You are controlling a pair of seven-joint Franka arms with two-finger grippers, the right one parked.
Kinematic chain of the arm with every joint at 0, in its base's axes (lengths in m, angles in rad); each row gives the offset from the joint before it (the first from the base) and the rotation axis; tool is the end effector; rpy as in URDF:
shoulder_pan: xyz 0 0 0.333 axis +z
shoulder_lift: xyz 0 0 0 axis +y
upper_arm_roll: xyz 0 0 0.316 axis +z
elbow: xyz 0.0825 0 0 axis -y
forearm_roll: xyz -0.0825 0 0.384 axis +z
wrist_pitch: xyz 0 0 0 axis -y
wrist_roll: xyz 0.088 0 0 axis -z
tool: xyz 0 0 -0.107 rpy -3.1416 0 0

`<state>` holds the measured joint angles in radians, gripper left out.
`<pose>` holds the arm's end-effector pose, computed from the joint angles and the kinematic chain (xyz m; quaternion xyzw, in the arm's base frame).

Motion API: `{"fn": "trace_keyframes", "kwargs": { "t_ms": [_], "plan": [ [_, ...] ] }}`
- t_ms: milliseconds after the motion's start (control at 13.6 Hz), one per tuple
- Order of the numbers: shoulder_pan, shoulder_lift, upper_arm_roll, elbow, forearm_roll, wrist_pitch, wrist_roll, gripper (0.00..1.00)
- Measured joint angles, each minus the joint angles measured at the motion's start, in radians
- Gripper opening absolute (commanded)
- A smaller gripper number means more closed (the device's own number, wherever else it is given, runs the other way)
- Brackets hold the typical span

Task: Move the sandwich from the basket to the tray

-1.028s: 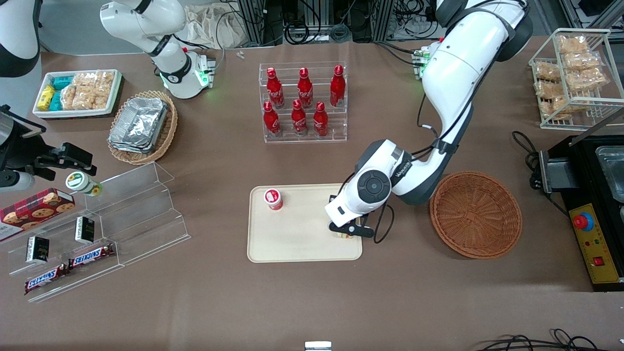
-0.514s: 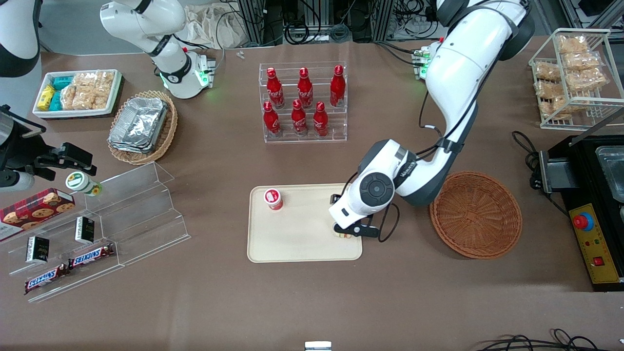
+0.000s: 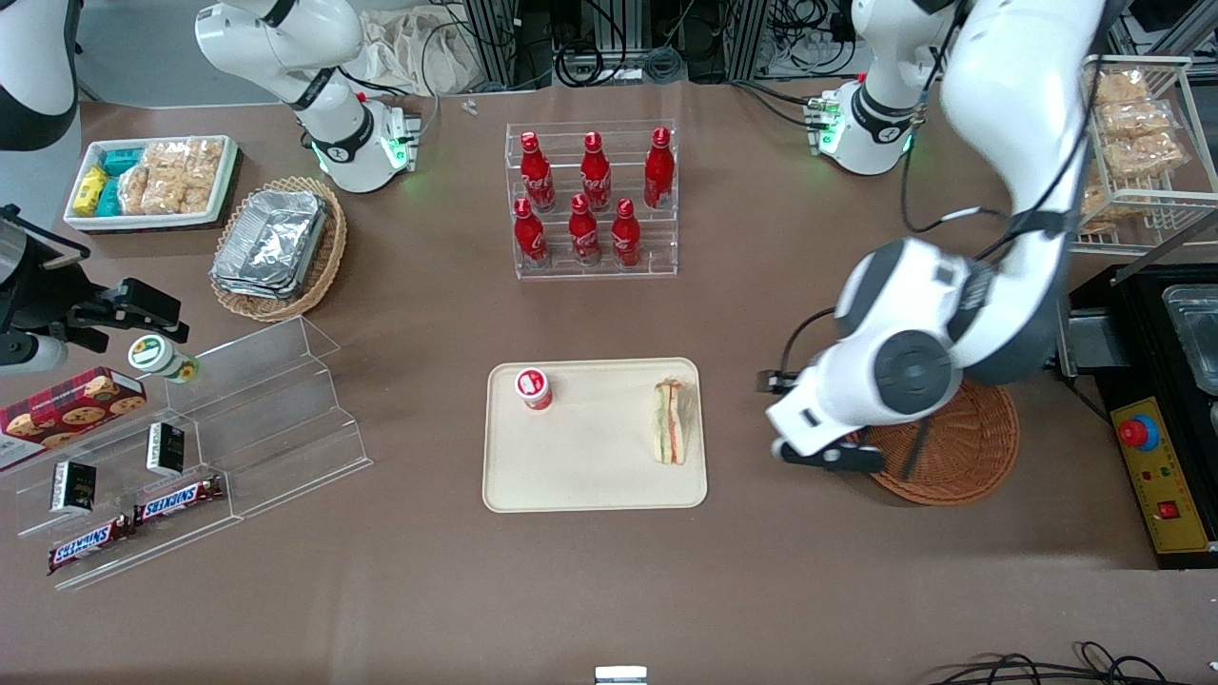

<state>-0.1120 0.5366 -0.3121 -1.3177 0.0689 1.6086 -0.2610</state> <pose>0.6405 -0.2347 0.4217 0.9901 -0.0742 -0.1193 0.0069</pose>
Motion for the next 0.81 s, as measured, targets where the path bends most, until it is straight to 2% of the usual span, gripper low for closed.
{"fn": "trace_keyframes", "kwargs": {
  "t_ms": [294, 587, 807],
  "plan": [
    [0.111, -0.107, 0.001, -0.001, 0.0, -0.1, 0.109, 1.0],
    [0.194, -0.22, 0.006, -0.001, 0.024, -0.138, 0.121, 1.0],
    [0.272, -0.251, 0.016, -0.002, 0.038, -0.149, 0.125, 1.0]
  ]
}}
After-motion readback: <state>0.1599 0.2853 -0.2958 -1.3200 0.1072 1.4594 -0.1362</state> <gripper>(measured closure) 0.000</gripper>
